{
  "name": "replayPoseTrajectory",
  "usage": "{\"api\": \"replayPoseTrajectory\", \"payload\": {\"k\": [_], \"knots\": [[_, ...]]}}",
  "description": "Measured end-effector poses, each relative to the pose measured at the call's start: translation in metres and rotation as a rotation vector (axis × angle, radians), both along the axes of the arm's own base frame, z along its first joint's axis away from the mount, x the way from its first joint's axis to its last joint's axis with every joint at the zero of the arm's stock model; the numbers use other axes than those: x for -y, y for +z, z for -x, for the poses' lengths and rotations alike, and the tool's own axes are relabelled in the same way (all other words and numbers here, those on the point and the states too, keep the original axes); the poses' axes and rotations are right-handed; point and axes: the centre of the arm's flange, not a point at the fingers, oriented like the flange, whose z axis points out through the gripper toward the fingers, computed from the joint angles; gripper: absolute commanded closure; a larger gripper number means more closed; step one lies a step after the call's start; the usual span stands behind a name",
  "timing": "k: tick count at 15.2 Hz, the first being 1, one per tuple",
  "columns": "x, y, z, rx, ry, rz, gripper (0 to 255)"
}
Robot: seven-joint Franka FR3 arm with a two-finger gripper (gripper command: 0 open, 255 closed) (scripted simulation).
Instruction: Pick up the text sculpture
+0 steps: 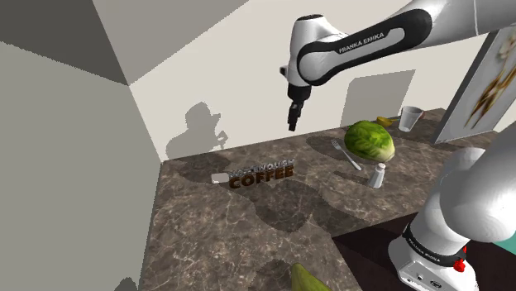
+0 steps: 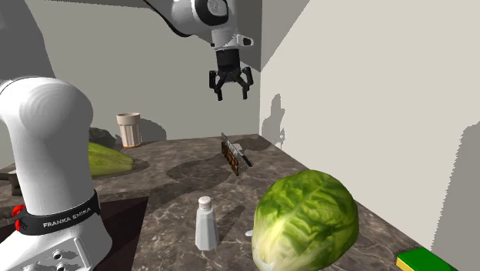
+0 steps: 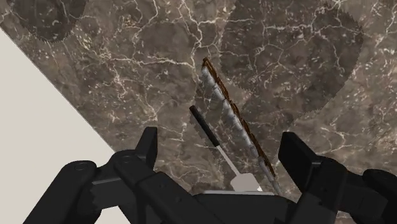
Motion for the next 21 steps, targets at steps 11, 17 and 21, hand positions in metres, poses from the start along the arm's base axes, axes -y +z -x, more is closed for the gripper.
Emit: {"api": "replayPoseTrajectory", "payload": {"k": [11,17,21], "knots": [[-0.072,-0.112,-0.066,-0.075,0.394,0.074,0],[-0.120,-0.175,-0.081,-0.112,0.589,0.110,0],[-0.122,-0.201,-0.082,-0.115,0.607,0.113,0]]}}
